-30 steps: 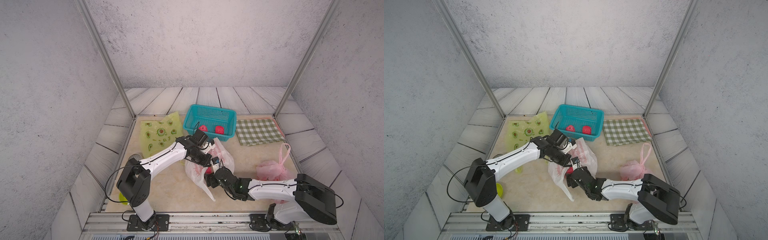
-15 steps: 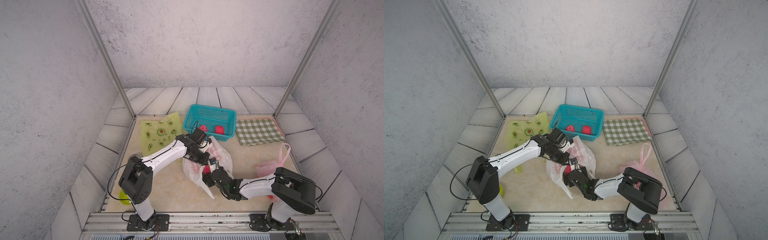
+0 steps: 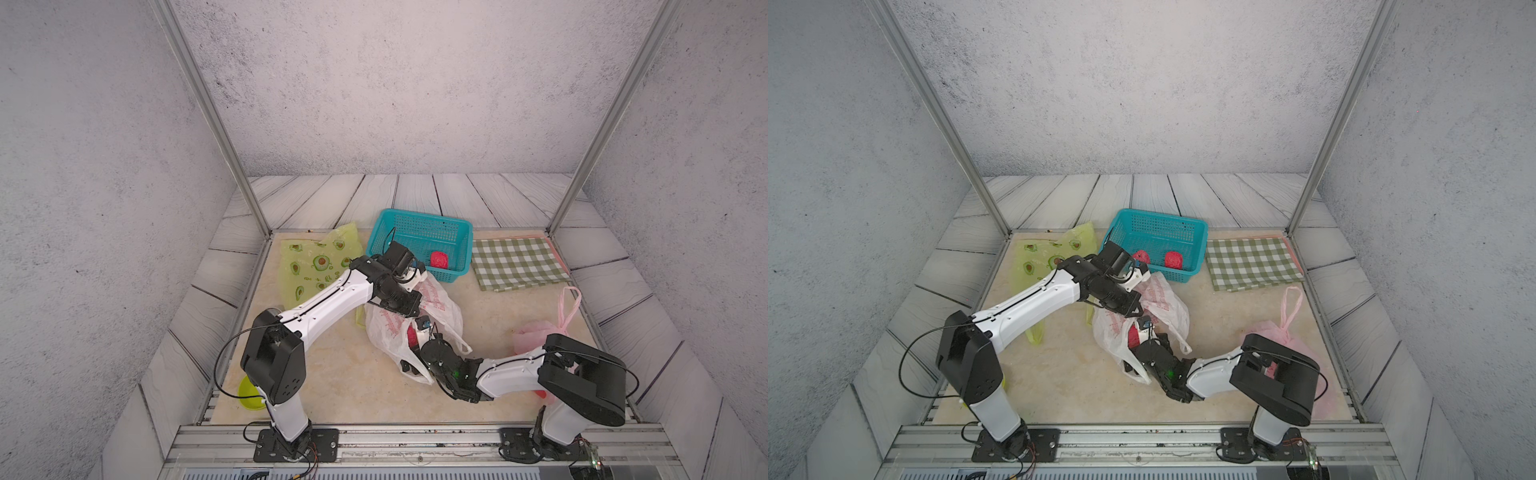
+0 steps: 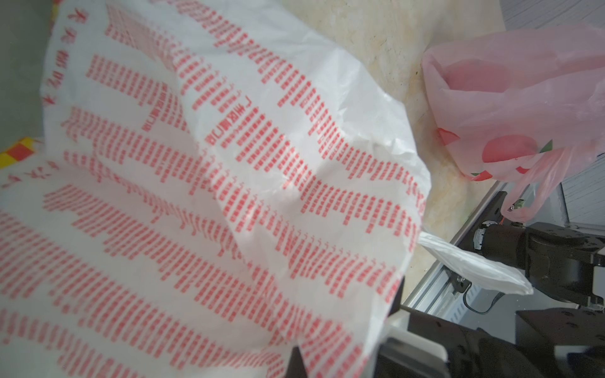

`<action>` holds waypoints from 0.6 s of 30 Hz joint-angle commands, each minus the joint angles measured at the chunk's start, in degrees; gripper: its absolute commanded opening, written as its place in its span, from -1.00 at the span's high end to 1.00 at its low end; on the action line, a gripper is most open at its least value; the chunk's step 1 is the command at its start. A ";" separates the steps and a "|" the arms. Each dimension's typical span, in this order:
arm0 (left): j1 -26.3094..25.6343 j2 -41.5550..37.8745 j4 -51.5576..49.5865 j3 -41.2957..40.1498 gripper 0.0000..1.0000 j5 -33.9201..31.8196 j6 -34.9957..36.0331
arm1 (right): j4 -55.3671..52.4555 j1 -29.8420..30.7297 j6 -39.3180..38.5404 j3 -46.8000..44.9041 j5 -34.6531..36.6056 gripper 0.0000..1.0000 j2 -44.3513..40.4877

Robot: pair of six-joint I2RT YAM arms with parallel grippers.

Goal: Untie the knot of a plastic bag & take out the apple
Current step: Pick up the apple from the plastic bag.

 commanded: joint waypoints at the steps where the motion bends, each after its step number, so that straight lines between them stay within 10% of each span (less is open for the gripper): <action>1: -0.53 -3.38 -0.45 0.60 1.00 0.47 1.02 | -0.65 0.42 -0.50 0.53 -0.65 -0.91 1.71; 18: -0.62 -6.97 1.88 -5.39 1.00 4.26 -0.27 | -6.90 0.18 -4.66 10.61 6.73 -0.98 7.94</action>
